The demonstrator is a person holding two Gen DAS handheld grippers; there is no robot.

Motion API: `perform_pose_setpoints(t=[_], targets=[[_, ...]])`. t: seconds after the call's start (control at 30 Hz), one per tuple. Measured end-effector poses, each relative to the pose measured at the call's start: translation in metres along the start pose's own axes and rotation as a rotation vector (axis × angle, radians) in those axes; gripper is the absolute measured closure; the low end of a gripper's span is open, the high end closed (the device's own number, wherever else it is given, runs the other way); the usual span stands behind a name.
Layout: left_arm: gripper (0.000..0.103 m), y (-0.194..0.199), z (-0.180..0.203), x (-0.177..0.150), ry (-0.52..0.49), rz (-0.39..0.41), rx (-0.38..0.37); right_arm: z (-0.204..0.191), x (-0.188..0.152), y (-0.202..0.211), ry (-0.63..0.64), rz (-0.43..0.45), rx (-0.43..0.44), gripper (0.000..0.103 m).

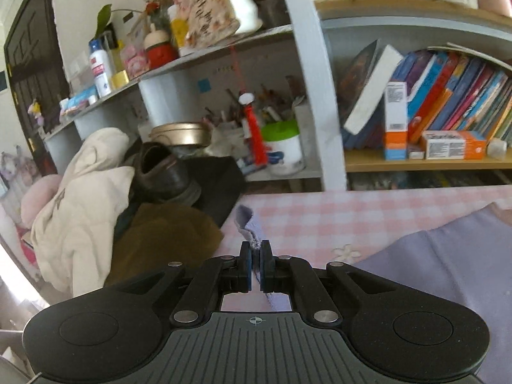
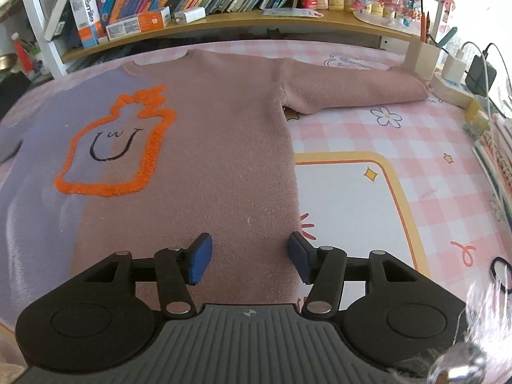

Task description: Fold clothes

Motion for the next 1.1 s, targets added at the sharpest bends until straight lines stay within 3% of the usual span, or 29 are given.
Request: perform_pose_setpoints(t=[0.27,0.37,0.47,0.53,0.67,0.87,0.93,1.1], targets=[[0.098,-0.019,-0.033,-0.011,0.045,-0.016,0.013,-0.005,0.001,-0.002,-0.029,-0.009,-0.051,0.051],[0.091,-0.022,-0.036,-0.018,0.049,-0.06,0.019,-0.007,0.002,-0.002,-0.037,-0.01,-0.063,0.051],[0.071,-0.014,-0.035,-0.021,0.029,-0.058,0.019,-0.008,0.002,-0.002,-0.044,-0.012,-0.073,0.051],[0.047,0.001,-0.03,-0.022,0.031,-0.031,0.004,-0.009,0.002,-0.002,-0.046,-0.013,-0.079,0.051],[0.043,0.042,0.009,-0.03,0.049,0.003,-0.152,-0.01,0.003,-0.003,-0.045,-0.016,-0.086,0.051],[0.042,0.091,0.09,-0.063,0.089,-0.082,-0.392,-0.005,0.007,-0.002,-0.034,-0.016,-0.042,0.052],[0.042,0.101,0.11,-0.071,0.076,-0.109,-0.43,0.006,0.015,0.001,-0.037,0.015,-0.01,0.053],[0.042,0.128,0.152,-0.089,0.031,-0.162,-0.464,0.056,0.043,-0.001,0.054,0.061,-0.051,0.053]])
Point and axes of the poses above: each gripper's, at about its wrist camera, not at the fingertips, and y roughly against the way its jaws point, z to its right, x to its top, the point moved 6 cm from there along -y, roughly the way its jaws point, and after that the axes turned 7 degrees about z, right-handed, at the moved point
